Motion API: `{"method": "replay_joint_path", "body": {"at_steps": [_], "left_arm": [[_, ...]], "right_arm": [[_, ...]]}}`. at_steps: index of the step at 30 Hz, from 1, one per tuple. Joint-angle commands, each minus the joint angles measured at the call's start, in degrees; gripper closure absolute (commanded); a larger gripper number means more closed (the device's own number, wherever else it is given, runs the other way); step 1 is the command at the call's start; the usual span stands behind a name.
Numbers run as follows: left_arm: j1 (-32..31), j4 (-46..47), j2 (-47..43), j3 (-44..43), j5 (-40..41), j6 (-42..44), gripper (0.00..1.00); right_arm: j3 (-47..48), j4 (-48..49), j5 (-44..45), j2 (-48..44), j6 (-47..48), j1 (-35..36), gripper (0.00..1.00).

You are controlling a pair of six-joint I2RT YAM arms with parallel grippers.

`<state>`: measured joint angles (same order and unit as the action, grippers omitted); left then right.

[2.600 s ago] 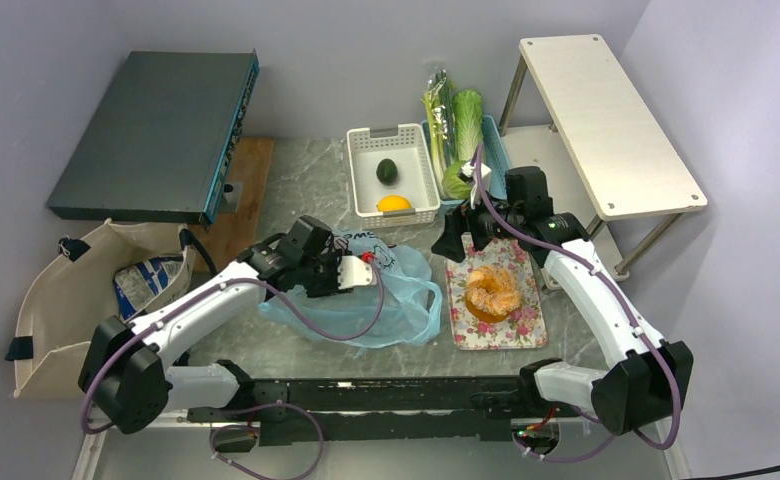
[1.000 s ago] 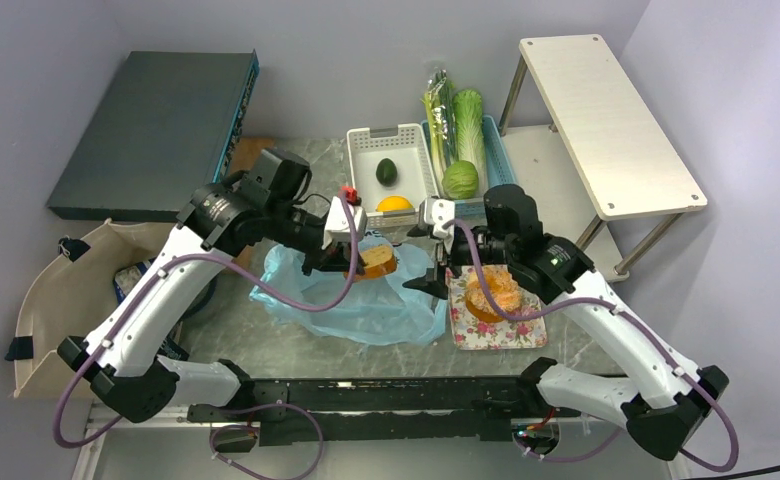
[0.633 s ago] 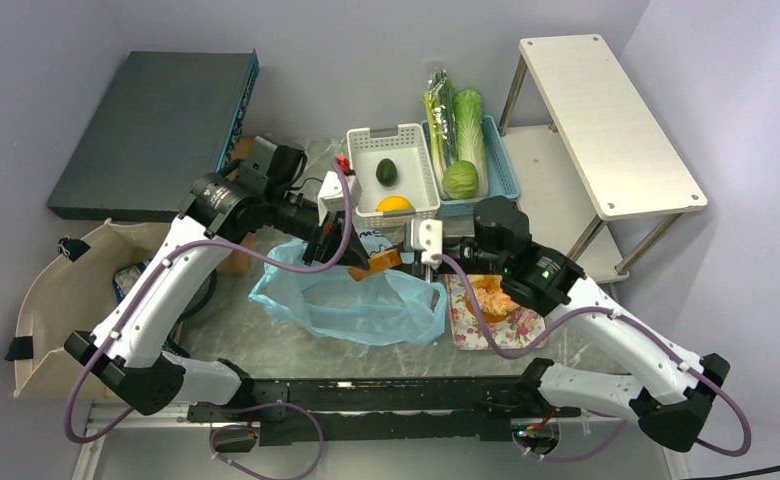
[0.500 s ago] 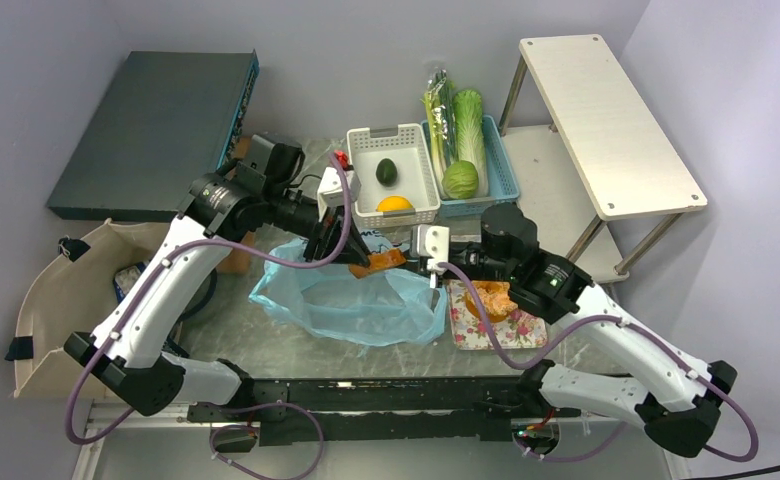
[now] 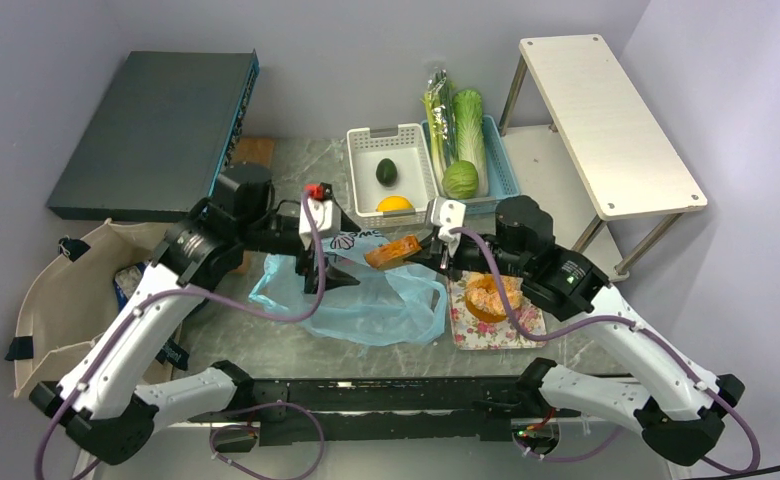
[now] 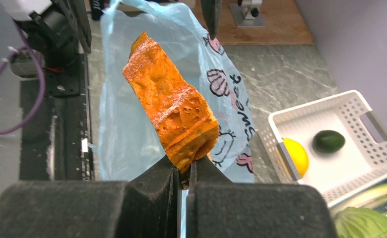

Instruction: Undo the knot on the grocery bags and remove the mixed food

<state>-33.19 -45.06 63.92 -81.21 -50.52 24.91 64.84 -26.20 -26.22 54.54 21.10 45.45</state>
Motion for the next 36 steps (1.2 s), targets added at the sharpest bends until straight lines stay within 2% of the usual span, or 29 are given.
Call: {"method": "replay_joint_path", "body": {"at_steps": [1, 3, 5, 9, 10, 12, 15, 16, 17, 21, 23, 26, 28, 36], "left_arm": [[-2.97, 7.69, -4.02, 2.77, 4.12, 10.75, 0.04], [-4.64, 2.19, -1.33, -1.01, 2.88, 13.14, 0.08], [-5.9, -1.67, 1.98, -4.45, 1.62, 11.83, 0.11], [-8.16, 0.81, 3.58, -3.15, 3.36, 8.03, 0.2], [-8.61, 2.66, 3.38, -2.33, 4.45, 6.37, 0.26], [-8.98, 5.28, 3.62, -1.6, 6.06, 2.97, 0.45], [-8.82, 6.59, 4.33, -1.81, 5.42, -1.23, 0.83], [-8.58, 7.58, 4.26, -1.56, 4.86, -2.91, 0.95], [-8.09, 8.94, 4.15, -1.05, 4.14, -5.27, 1.0], [-4.04, 17.52, 4.1, 1.47, -3.63, -16.46, 1.0], [-1.46, 21.97, 4.36, 2.84, -6.74, -22.27, 1.0], [1.76, 30.33, 4.67, 5.29, -11.3, -32.98, 1.0], [2.88, 35.97, 4.49, 7.12, -13.41, -39.1, 1.0], [3.22, 44.55, 4.71, 10.12, -14.38, -46.74, 1.0]], "right_arm": [[3.91, -0.8, -6.59, 0.38, -5.14, -0.31, 1.0], [4.73, -2.58, -6.98, 1.83, -4.92, -0.32, 1.0], [6.03, -3.35, -7.07, 3.24, -4.8, -0.31, 1.0], [7.5, -1.94, -7.26, 4.63, -6.31, -0.36, 1.0], [7.79, -1.85, -7.32, 4.95, -6.63, -0.38, 1.0], [8.09, -2.15, -7.48, 5.52, -6.73, -0.35, 1.0], [8.38, -2.28, -5.42, 5.61, -7.79, -0.44, 1.0], [8.45, -2.28, -3.88, 5.64, -8.46, -0.48, 0.94], [8.48, -2.28, -2.29, 5.72, -9.17, -0.68, 0.87], [9.03, -2.49, 2.12, 6.04, -10.97, -2.05, 0.42], [8.21, -0.67, 7.47, 5.08, -11.08, -2.02, 0.33], [6.54, 3.08, 13.1, 3.64, -10.91, -2.05, 0.32], [6.09, 4.63, 12.93, 2.96, -10.69, -2.04, 0.35], [4.48, 10.14, 5.86, 3.18, -12.57, -2.06, 0.41]]}}
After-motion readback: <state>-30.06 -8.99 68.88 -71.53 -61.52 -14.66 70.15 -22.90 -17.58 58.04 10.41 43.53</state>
